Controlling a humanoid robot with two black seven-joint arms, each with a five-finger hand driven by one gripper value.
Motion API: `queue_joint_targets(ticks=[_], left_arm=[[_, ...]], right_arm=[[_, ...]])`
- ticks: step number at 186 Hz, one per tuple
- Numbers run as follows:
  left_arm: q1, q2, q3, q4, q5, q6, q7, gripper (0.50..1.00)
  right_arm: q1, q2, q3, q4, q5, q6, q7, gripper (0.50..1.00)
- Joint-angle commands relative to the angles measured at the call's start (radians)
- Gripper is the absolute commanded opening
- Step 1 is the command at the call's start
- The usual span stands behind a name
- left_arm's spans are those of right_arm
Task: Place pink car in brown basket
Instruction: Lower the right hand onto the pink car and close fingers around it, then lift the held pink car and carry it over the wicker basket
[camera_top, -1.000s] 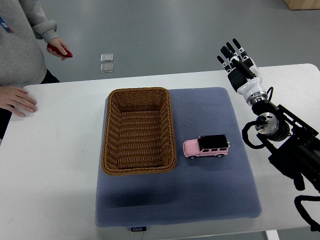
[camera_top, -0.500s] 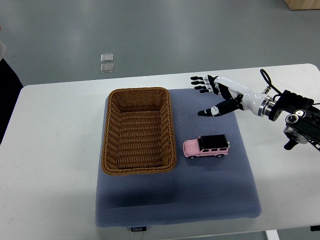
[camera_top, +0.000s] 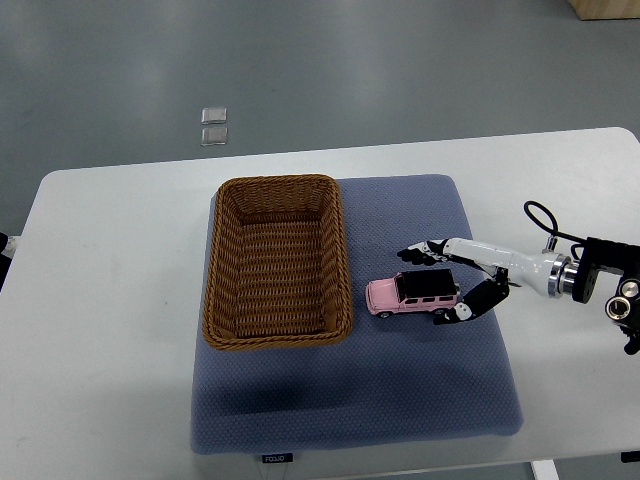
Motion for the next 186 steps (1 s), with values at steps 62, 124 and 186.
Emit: queue_joint_targets(ticks=[62, 124, 186], left_arm=[[0.000, 0.000, 0.000, 0.000, 0.000, 0.000, 0.001, 1.000], [0.000, 0.000, 0.000, 0.000, 0.000, 0.001, 0.000, 1.000], [0.000, 0.000, 0.000, 0.000, 0.000, 0.001, 0.000, 1.000]], right_arm=[[-0.026, 0.049, -0.002, -0.071, -0.070, -0.072, 0.000, 0.893], [-0.033, 0.068, -0.014, -0.104, -0.115, -0.105, 0.001, 0.568], [0.015, 0.011, 0.001, -0.101, -0.113, -0.123, 0.000, 0.500]])
